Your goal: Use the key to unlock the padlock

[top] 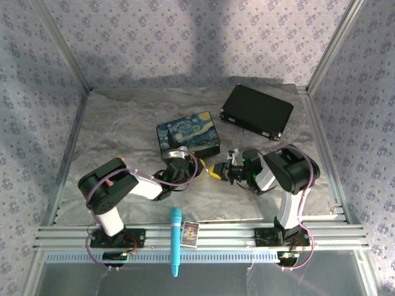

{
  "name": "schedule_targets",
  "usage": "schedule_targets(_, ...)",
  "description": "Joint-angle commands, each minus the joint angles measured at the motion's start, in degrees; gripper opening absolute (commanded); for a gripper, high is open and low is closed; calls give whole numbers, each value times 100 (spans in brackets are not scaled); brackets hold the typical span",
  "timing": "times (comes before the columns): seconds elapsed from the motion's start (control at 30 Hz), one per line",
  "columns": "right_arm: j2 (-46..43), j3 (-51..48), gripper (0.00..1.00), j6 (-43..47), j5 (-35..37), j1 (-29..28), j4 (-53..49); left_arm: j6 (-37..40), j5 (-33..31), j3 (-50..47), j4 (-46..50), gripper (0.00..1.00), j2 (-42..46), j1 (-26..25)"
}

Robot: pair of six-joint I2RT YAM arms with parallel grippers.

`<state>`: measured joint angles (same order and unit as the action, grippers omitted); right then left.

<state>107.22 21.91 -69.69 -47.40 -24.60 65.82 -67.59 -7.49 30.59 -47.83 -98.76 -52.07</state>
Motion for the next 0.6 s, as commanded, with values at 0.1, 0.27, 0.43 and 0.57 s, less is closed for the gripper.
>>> schedule_targets(0.1, 107, -21, 0, -17, -34, 157, 412, -513, 575, -46, 447, 1, 78, 16)
schedule_targets(0.27, 67, 13, 0, -18, -61, 44, 489, -500, 582, 44, 538, 2, 50, 21)
schedule_targets(0.43, 25, -9, 0, -35, -84, -25, 570, -491, 601, 95, 591, 3, -10, 22)
schedule_targets(0.57, 106, -11, 0, -157, -126, -54, 794, -535, 595, 101, 559, 7, -73, 17)
